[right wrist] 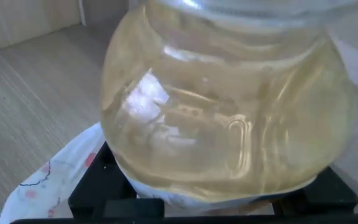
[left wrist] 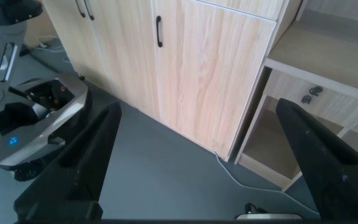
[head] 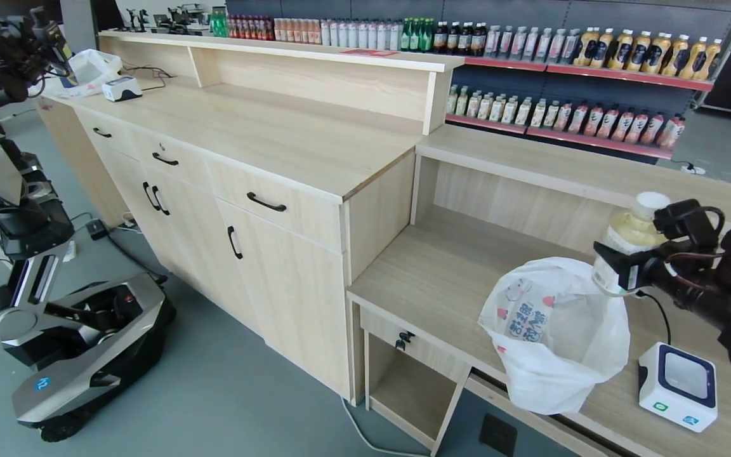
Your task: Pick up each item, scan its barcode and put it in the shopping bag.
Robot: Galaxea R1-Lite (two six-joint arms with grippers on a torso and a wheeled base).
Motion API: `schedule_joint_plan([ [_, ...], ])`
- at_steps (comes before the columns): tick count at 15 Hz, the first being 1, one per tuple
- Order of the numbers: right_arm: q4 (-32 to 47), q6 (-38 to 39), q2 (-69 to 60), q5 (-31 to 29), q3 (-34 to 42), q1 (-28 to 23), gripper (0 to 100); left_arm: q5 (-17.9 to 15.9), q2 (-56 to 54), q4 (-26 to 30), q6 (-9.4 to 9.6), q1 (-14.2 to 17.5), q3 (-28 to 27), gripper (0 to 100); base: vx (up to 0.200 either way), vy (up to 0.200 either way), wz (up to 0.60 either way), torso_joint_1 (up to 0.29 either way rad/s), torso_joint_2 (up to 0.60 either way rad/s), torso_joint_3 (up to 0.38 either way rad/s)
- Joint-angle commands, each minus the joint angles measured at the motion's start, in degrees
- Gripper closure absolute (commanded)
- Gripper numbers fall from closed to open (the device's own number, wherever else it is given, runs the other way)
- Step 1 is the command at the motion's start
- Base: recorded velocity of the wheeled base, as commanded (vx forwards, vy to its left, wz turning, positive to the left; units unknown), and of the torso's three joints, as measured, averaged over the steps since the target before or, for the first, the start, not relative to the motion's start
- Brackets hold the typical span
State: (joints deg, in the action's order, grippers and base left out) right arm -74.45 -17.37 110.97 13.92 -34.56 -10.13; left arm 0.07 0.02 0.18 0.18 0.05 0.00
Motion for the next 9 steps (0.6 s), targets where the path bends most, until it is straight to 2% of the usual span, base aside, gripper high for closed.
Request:
schedule_joint_plan([
  [1, -2.5, 1.6, 11.5, 0.1, -1.9, 2.2, 100, 0.0, 0.0, 0.0, -0.01, 0.0, 0.0, 0, 0.000, 0.000, 0.00, 0.000, 0.00, 0.000],
  [5, -8.0, 1.7, 20.1, 0.1, -4.6, 3.3, 100, 0.0, 0.0, 0.0, -0.01, 0.0, 0.0, 0, 0.000, 0.000, 0.00, 0.000, 0.00, 0.000],
  [9, -8.9, 1.6, 26.4, 0.1, -13.6, 3.7, 100, 0.0, 0.0, 0.0, -0.01, 0.0, 0.0, 0, 0.000, 0.000, 0.00, 0.000, 0.00, 0.000],
])
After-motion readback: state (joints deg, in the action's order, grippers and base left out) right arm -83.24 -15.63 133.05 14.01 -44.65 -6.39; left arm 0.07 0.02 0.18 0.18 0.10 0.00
